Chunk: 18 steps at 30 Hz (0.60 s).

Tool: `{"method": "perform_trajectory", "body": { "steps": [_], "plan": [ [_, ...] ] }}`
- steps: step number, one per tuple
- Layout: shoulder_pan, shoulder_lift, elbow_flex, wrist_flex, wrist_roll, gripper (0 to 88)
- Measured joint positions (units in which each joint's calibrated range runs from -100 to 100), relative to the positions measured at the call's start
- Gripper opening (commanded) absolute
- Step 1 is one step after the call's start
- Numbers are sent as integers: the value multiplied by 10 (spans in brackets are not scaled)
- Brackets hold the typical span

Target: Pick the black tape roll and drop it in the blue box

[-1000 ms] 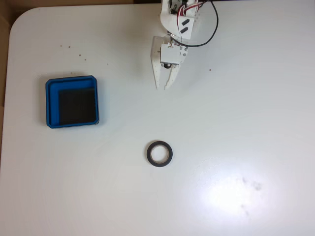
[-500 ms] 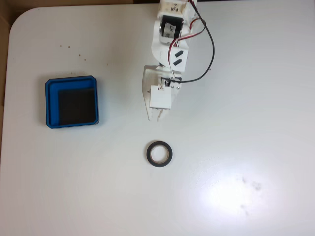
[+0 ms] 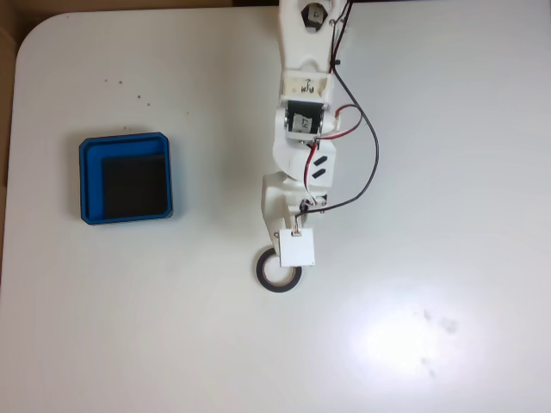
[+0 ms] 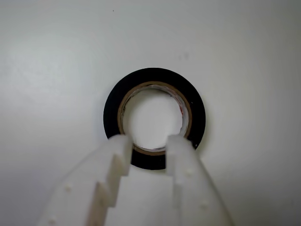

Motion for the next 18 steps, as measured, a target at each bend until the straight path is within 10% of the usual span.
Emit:
{"method": "perform_trajectory", "body": {
  "steps": [18],
  "plan": [
    [-18, 54, -4, 0, -2, 154]
  ]
}}
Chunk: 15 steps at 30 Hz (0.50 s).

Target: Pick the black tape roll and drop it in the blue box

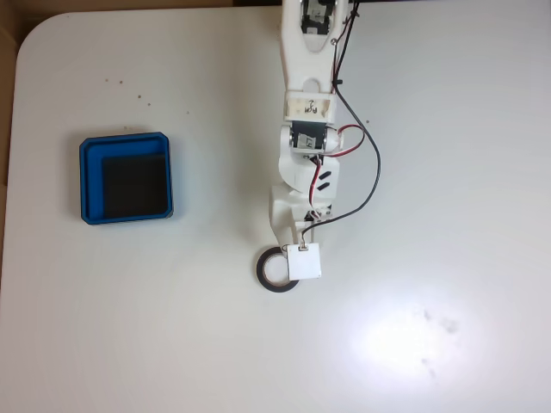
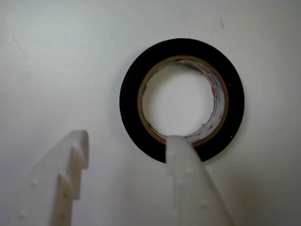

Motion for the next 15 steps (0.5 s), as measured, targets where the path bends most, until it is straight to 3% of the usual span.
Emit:
{"method": "perform_trajectory", "body": {
  "steps": [15],
  "plan": [
    [2, 41, -75, 0, 0, 154]
  ]
}}
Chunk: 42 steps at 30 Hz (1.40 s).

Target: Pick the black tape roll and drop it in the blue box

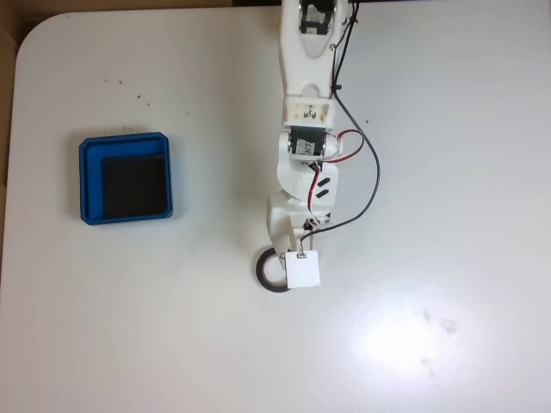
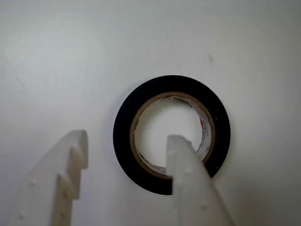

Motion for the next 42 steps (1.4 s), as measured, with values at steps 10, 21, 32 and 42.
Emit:
{"method": "perform_trajectory", "body": {
  "steps": [10, 21, 32, 42],
  "plan": [
    [15, 46, -39, 0, 0, 154],
    [4, 86, -39, 0, 2, 154],
    [-10, 90, -39, 0, 2, 154],
    [-9, 116, -39, 0, 2, 154]
  ]
}}
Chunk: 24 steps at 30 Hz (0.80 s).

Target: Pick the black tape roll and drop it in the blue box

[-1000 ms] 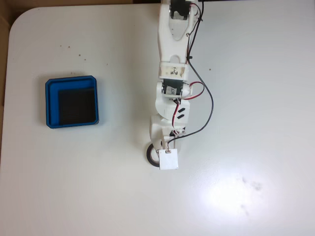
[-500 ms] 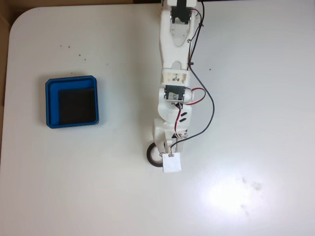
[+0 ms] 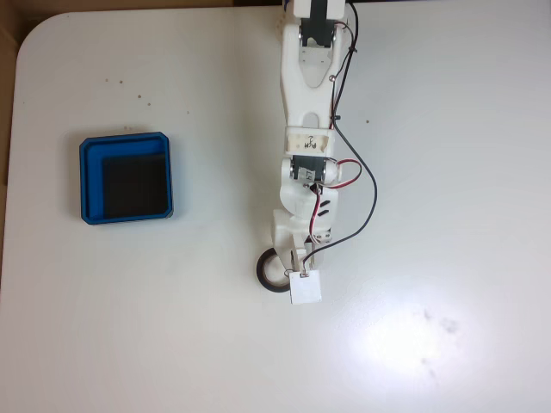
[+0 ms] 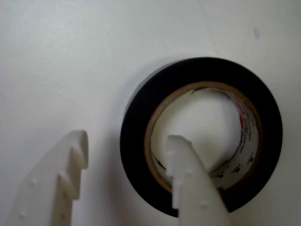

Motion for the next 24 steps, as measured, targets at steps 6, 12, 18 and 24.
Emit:
{"method": "perform_trajectory", "body": {
  "steps": [6, 12, 18, 24],
  "plan": [
    [0, 0, 0, 0, 0, 154],
    [0, 0, 0, 0, 0, 154],
    [0, 17, 0, 0, 0, 154],
    [0, 17, 0, 0, 0, 154]
  ]
}}
